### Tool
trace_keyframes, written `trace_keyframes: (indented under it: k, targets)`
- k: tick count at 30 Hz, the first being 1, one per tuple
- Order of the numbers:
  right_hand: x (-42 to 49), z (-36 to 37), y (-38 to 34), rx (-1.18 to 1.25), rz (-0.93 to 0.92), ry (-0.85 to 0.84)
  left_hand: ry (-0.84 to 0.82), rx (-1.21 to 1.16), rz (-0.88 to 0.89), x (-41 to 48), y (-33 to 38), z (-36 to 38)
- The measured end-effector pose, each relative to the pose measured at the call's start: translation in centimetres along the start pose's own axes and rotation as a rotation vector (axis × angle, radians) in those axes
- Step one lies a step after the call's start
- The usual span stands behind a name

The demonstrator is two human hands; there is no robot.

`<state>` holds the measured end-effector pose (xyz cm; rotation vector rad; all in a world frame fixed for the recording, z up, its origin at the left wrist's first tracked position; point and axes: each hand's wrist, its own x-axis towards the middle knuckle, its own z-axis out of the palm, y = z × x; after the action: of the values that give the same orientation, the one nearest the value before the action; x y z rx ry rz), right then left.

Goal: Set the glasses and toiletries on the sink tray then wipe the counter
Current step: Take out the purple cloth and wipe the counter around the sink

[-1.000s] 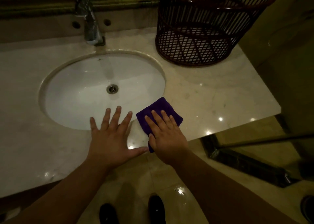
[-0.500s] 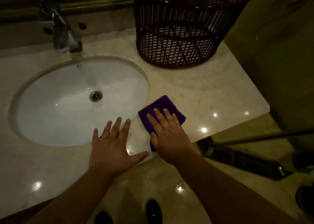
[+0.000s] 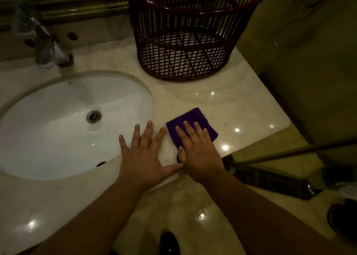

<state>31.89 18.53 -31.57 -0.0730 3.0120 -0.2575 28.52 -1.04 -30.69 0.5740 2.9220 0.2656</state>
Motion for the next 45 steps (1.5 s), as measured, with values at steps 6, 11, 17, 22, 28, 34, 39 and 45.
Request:
trace_keyframes:
  k: [6,11,17,22,28,34,39,45]
  targets:
    - [0.4,0.2,1.1,-0.001,-0.006,0.022,0.023,-0.001,0.005,0.2,-0.5,1.7]
    - [0.5,-0.1,1.1,0.025,0.006,0.016,0.009,-0.020,0.002,0.2,-0.4,1.6]
    - [0.3,0.1,0.2,-0.016,0.043,-0.004,0.021,-0.045,0.035,-0.4,-0.9,1.1]
    - [-1.4,0.3,-2.3,-0.032,0.132,-0.042,0.040,-0.036,0.144,-2.2,-2.5,0.1]
    - [-4.4,0.7,-6.9,-0.055,0.122,-0.096,-0.034,0.067,0.131,-7.7,-10.1,-1.0]
    - [-5.8,1.7,-12.3,-0.043,0.101,-0.108,-0.054,0.087,0.086,-10.3,-14.6,-2.1]
    - [-6.3,2.9,-17.8,-0.033,0.031,-0.121,-0.029,0.070,0.071,-12.5,-18.1,-2.8]
    - [-5.7,4.2,-24.6,-0.061,-0.085,-0.162,-0.028,0.056,0.011,-16.3,-23.5,-4.3]
